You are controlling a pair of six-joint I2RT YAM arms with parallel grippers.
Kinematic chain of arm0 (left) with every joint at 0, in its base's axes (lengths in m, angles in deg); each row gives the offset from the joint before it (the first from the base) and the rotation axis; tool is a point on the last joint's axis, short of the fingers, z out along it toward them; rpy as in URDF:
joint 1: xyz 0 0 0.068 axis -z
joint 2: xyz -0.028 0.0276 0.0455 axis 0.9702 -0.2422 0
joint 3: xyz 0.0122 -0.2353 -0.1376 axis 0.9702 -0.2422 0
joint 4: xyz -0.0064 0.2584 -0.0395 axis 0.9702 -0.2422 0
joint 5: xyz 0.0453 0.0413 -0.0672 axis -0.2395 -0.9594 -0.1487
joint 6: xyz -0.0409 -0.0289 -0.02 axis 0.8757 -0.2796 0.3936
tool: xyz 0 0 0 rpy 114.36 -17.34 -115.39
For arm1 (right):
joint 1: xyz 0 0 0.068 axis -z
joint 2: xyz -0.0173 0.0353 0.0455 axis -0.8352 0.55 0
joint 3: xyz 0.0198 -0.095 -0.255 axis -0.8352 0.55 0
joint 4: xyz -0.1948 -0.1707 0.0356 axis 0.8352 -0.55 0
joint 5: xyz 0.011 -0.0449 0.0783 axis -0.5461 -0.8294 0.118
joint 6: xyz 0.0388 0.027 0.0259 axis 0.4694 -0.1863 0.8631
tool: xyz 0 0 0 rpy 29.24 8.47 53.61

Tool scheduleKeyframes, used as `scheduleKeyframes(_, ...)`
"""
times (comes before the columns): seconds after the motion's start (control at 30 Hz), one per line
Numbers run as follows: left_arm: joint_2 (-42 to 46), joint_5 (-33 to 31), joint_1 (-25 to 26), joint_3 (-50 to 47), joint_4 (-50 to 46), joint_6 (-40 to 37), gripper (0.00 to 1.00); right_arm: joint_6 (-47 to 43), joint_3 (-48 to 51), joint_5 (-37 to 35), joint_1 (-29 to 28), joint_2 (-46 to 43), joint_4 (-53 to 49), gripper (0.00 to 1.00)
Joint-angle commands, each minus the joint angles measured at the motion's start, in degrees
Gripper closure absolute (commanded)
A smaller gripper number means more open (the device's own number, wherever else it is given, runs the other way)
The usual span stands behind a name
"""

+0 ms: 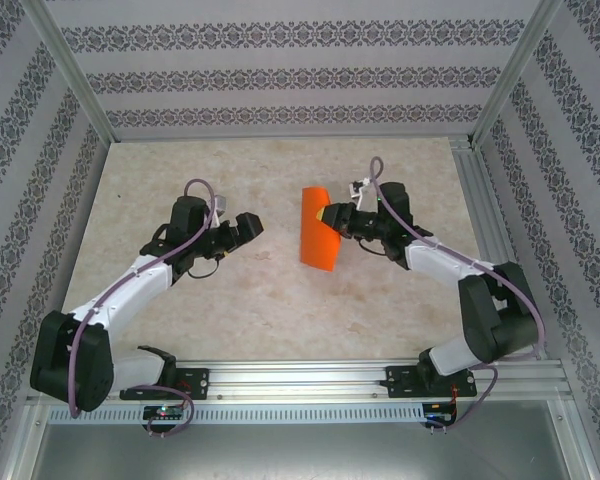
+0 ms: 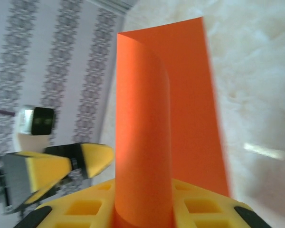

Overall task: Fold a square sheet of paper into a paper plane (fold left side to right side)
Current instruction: Pick up the square sheet of paper from the center of the table, then place a square sheet of paper at the center of the table.

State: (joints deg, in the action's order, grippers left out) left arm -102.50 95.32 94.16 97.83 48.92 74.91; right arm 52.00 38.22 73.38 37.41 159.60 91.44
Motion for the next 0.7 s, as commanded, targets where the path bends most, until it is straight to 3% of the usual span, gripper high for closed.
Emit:
scheduleKeyframes(0.0,2.5,7.2,-0.3,2.7,3.8,-3.6,0.00,2.5,-0.3,11.2,1.8,-6.0,6.2,0.73)
scheduleKeyframes(0.27,3.4,21.8,0.0,6.4,17.1,-8.6,0.00,-3.3,-5.0,22.3,3.7,-17.0,-2.1,0.73)
scheduleKeyframes(0.67,-0.9,30.8,5.8,15.2,23.8,-12.1,0.00,-6.9,-12.1,21.7,-1.4,-26.4,-10.5,0.74)
